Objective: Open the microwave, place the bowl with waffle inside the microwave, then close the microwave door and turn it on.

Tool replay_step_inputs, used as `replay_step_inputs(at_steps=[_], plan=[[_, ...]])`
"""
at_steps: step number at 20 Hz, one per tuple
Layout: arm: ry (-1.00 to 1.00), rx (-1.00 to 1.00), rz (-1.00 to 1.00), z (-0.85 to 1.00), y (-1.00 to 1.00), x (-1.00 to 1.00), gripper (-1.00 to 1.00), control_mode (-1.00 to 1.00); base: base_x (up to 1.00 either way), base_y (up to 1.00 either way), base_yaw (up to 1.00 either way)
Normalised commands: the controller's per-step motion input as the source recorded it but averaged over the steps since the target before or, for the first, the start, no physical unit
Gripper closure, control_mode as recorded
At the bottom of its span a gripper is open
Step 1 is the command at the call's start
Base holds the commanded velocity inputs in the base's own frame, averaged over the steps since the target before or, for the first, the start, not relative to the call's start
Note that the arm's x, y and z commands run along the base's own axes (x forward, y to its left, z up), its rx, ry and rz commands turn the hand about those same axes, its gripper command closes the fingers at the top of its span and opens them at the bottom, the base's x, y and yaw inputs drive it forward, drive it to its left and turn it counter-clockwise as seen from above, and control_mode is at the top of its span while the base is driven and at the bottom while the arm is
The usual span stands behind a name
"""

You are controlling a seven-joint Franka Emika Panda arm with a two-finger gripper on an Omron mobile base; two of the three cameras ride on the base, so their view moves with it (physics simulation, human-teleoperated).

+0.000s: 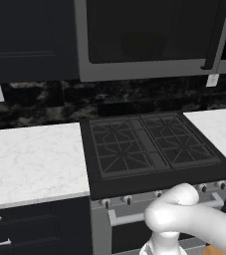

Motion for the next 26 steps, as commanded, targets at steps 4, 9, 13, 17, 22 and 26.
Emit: replay_step_inputs(at_steps=[4,9,13,17,22,26], plan=[[-0.33,-0.21,0.02,0.0,0.0,0.18,-1.0,-1.0,0.0,0.0,0.0],[-0.15,-0.19,-0.03,0.01,0.03,0.04,-1.0,-1.0,0.0,0.0,0.0],[0.02,-0.18,-0.23,0.05,0.09,-0.04,-1.0,-1.0,0.0,0.0,0.0],[0.09,-0.15,-0.3,0.06,0.04,-0.03,-1.0,-1.0,0.0,0.0,0.0],[0.05,-0.1,-0.32,0.0,0.04,0.0,-1.0,-1.0,0.0,0.0,0.0],[0.0,-0.05,-0.26,0.0,0.23,0.03,-1.0,-1.0,0.0,0.0,0.0]])
